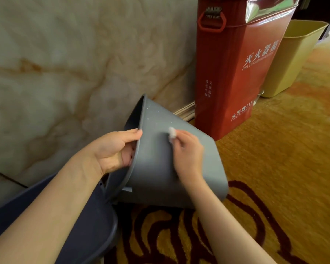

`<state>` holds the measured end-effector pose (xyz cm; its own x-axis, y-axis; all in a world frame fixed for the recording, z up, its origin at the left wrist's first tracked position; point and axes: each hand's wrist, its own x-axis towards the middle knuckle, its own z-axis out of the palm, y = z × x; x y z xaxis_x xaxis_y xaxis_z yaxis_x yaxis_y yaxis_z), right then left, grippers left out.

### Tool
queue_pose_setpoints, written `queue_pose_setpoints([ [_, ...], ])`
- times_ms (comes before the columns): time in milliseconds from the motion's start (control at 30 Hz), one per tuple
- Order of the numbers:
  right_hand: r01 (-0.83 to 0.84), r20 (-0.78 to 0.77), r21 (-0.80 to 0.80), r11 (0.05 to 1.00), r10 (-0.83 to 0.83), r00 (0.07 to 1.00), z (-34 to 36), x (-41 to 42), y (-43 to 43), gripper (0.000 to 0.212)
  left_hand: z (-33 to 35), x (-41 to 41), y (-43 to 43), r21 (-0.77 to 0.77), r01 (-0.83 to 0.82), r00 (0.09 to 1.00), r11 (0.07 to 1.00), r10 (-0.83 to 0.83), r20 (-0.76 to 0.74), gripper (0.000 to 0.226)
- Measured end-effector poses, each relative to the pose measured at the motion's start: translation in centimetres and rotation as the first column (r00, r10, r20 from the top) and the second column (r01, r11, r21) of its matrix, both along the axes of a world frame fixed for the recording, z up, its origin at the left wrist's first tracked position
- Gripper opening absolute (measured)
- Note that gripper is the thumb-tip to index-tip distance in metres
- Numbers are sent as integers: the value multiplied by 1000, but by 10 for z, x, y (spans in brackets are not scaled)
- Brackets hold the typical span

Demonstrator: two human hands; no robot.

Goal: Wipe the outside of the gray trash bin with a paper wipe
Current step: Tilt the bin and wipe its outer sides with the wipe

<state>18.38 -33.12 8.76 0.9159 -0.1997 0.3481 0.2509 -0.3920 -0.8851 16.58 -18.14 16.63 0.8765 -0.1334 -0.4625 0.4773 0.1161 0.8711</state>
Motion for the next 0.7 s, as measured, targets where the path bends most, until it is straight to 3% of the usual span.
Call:
queue_pose_setpoints([
  [100,-136,133,-24,990,138,981,29,2,37,19,1,3,-4,-6,-46,999,999,46,22,29],
  [233,-146,103,-43,988,149,983,23,17,34,22,-1,3,-8,9,-86,994,996,85,63,29],
  [367,-3,-56,17,1000,4,998,-15,36,-12,21,-6,-4,-5,22,-121,990,992,119,80,26],
  [500,192,-294,-19,981,-189,937,-65,37,-68,21,-6,-8,0,7,-122,990,993,121,66,26],
  [633,254,-505,39,967,-200,840,-71,44,-96,22,-6,-7,-2,40,-90,992,995,86,97,27],
  [700,225,-467,26,974,-187,864,-55,47,-89,25,-7,-7,-2,54,-79,991,995,72,113,28],
])
